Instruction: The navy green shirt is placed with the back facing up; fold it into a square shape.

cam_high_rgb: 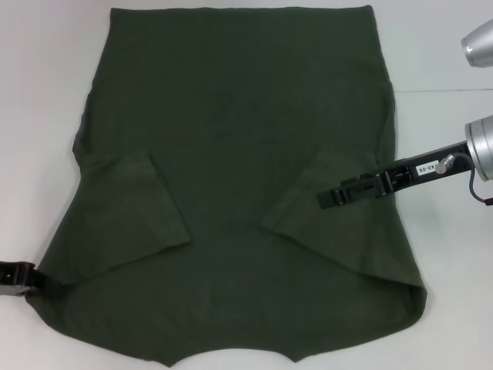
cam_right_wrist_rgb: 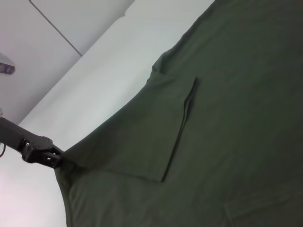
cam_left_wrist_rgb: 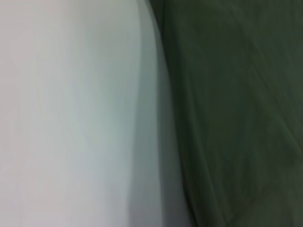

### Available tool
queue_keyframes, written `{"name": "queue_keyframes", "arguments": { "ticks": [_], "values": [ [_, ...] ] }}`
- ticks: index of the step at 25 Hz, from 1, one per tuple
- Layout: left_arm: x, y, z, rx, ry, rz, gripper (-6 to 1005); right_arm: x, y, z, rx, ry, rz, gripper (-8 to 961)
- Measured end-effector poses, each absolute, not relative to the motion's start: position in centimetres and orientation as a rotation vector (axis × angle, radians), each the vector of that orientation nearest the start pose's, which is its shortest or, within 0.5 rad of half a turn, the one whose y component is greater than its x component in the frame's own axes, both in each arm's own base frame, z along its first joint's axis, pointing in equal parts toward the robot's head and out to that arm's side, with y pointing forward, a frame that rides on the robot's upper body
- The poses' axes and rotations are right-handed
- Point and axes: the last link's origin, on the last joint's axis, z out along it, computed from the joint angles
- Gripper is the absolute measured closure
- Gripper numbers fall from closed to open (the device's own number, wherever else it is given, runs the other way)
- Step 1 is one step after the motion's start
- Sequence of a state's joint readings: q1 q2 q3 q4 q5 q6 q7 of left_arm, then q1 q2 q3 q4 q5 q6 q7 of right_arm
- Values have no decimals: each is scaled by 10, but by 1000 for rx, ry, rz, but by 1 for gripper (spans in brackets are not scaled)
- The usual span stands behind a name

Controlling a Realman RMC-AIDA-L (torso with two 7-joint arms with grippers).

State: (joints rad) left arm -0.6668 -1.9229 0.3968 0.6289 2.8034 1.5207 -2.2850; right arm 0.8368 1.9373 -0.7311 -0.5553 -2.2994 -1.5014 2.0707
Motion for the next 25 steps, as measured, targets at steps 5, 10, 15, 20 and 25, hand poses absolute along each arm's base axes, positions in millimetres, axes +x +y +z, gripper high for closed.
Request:
{"name": "queue_keyframes", "arguments": {
  "ticks": [5, 10, 15, 20, 25],
  "values": [
    [-343, 338, 62, -2211, -1819, 71, 877, 222, 399, 21, -2724, 1275, 267, 9],
    [-341, 338, 62, -2224, -1818, 78, 983, 221, 399, 20, -2729, 1274, 263, 9],
    [-340, 339, 62, -2231, -1816, 83, 983, 225, 396, 22, -2717, 1309, 258, 9],
    [-339, 339, 63, -2238, -1813, 86, 983, 234, 391, 29, -2689, 1390, 247, 9],
    [-338, 339, 63, -2246, -1807, 87, 983, 243, 387, 38, -2650, 1455, 231, 9]
  ]
}}
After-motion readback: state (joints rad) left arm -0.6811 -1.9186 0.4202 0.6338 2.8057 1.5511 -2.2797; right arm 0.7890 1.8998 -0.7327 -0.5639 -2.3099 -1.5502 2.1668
